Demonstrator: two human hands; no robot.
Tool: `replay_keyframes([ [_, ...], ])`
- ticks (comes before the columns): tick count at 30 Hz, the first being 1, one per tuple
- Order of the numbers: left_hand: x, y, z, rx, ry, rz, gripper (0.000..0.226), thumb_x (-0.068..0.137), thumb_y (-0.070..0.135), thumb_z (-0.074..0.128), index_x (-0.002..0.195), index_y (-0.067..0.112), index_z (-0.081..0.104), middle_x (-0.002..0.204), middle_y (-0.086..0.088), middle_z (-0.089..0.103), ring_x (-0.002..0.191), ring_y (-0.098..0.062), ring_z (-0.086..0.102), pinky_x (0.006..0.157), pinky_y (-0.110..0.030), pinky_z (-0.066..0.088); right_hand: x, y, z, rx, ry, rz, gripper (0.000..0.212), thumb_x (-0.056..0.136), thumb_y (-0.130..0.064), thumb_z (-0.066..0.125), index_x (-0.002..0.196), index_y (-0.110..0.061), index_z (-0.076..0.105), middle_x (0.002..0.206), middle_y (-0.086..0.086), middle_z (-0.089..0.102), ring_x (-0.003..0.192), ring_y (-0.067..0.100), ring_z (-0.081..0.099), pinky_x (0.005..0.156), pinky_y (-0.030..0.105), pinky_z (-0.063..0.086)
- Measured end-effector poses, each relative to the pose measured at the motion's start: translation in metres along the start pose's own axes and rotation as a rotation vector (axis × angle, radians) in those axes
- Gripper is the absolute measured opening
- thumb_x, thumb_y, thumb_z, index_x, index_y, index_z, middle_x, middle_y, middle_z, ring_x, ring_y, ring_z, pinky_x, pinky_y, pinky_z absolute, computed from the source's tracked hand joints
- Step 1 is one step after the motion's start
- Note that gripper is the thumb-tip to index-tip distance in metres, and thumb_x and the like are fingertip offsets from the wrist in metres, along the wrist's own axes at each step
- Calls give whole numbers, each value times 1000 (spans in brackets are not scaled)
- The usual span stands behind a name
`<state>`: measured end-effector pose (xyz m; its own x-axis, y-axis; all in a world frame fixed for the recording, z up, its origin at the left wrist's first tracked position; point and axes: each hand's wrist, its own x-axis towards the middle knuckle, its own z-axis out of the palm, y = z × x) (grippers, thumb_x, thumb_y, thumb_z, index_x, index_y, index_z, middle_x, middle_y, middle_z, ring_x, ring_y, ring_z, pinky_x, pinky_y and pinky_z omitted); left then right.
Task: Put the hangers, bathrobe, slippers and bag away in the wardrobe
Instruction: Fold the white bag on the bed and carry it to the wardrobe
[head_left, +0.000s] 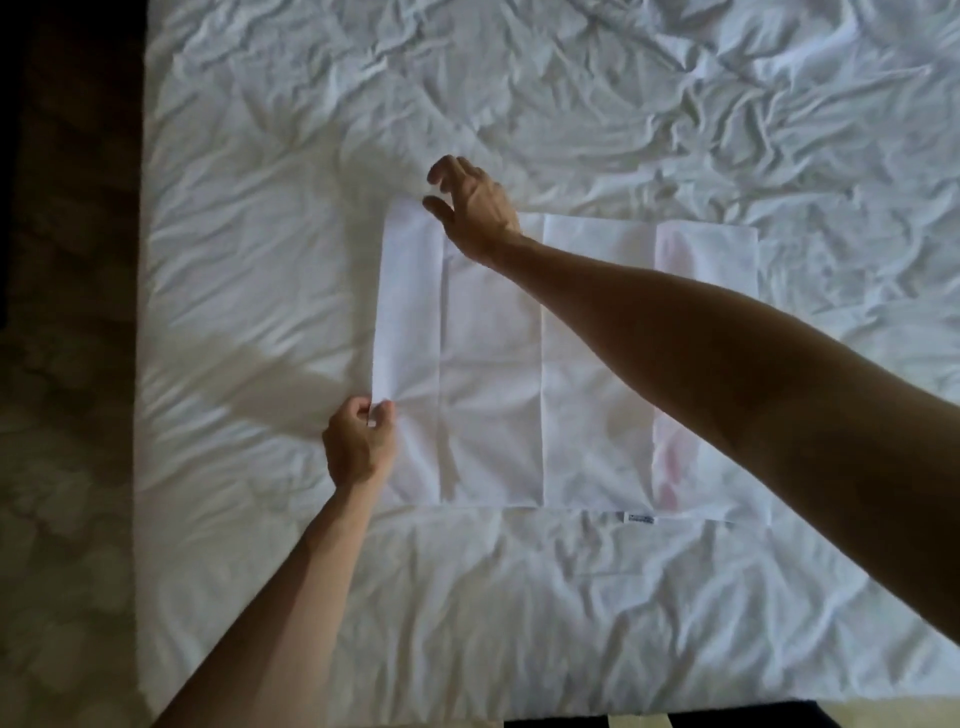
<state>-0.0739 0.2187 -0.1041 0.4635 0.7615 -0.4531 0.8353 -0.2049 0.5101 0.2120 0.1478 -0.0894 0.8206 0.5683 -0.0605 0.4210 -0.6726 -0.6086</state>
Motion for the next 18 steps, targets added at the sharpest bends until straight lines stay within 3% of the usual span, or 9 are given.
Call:
replay_keyframes([
  [3, -11, 3, 7, 8, 94, -15, 25, 91, 28, 64, 103, 7, 66, 100, -15, 71, 99, -37, 64, 73, -34, 43, -45, 21, -20, -18, 135, -43, 35, 90, -29, 59, 119, -10, 60, 115, 8, 61, 103, 29, 62, 85, 41, 50],
  [5, -23, 7, 11, -6, 165, 52, 36, 88, 25, 70, 117, 5, 61, 113, -17, 68, 108, -38, 61, 84, -39, 45, -91, 54, -41, -66, 241, 33, 38, 88, -31, 58, 119, -9, 60, 116, 11, 61, 103, 32, 60, 82, 42, 50],
  [8, -43, 11, 27, 212, 240, 420, 60, 86, 32, 73, 135, 4, 52, 131, -18, 55, 121, -38, 50, 94, -46, 39, -168, 120, -80, -191, 410, 395, 47, 90, -39, 58, 127, -11, 55, 122, 12, 56, 110, 34, 54, 86, 44, 44],
  [11, -71, 24, 57, 391, 79, 840, 69, 90, 44, 65, 148, 11, 46, 152, -14, 44, 138, -31, 43, 108, -44, 38, -224, 167, -100, -238, 471, 765, 60, 91, -46, 55, 137, -9, 47, 129, 16, 50, 119, 37, 47, 96, 48, 38],
  [13, -91, 32, 83, 484, -73, 996, 71, 93, 48, 60, 153, 16, 40, 160, -10, 36, 145, -27, 37, 115, -45, 34, -246, 181, -99, -174, 469, 951, 66, 91, -50, 55, 141, -9, 42, 134, 17, 46, 126, 37, 43, 103, 49, 34],
  [15, -104, 31, 109, 560, -141, 1031, 72, 96, 49, 55, 157, 19, 34, 164, -7, 28, 150, -25, 31, 119, -46, 29, -259, 186, -90, -126, 468, 1052, 65, 90, -56, 54, 137, -11, 45, 134, 16, 47, 127, 36, 42, 105, 48, 31],
  [18, -105, 19, 131, 630, -137, 976, 70, 100, 54, 46, 159, 19, 29, 167, -7, 20, 153, -25, 22, 121, -47, 26, -265, 188, -76, -150, 495, 1026, 51, 91, -58, 51, 121, -16, 52, 121, 11, 57, 118, 32, 49, 97, 45, 31],
])
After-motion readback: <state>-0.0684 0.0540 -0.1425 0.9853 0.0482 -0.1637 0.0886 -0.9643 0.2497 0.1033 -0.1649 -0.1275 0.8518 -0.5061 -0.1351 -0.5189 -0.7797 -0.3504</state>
